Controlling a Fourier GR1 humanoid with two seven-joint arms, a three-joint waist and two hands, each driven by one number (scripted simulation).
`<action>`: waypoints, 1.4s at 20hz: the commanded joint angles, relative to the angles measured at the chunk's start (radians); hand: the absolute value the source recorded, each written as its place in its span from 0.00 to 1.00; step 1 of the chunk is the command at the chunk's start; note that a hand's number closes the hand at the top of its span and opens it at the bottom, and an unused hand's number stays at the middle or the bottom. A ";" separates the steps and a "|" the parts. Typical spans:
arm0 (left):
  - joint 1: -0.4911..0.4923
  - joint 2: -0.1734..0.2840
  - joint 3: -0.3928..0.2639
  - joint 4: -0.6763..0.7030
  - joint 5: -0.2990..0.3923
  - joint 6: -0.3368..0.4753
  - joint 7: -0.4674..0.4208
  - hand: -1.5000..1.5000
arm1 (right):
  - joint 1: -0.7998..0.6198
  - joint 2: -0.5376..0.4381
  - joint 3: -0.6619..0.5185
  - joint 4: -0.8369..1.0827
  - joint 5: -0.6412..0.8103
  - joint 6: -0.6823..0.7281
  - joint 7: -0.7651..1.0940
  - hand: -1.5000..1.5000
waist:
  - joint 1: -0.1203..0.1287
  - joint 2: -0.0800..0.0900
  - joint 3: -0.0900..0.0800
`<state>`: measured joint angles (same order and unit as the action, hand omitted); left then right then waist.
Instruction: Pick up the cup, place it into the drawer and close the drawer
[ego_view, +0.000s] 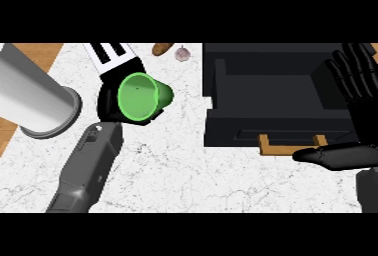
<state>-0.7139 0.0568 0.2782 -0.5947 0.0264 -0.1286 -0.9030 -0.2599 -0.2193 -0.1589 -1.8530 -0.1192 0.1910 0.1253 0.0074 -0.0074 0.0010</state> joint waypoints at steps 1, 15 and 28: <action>-0.057 -0.035 -0.046 -0.126 0.016 -0.010 0.163 1.00 | -0.024 0.025 0.025 0.027 0.032 -0.026 -0.007 0.00 | 0.004 0.002 0.000; -0.470 -0.057 -0.285 -0.122 0.138 0.371 0.591 1.00 | 0.041 -0.011 -0.021 -0.033 -0.026 0.026 -0.016 0.00 | -0.044 0.008 0.000; -0.656 -0.057 -0.496 0.257 0.246 0.451 0.708 1.00 | -0.065 0.012 0.036 0.038 0.002 0.024 -0.033 0.00 | -0.127 0.031 0.001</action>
<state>-1.3366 0.0001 -0.1439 -0.4030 0.2340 0.3370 -0.2449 -0.3141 -0.2105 -0.1403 -1.8097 -0.1185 0.2096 0.0846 -0.0952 0.0191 0.0017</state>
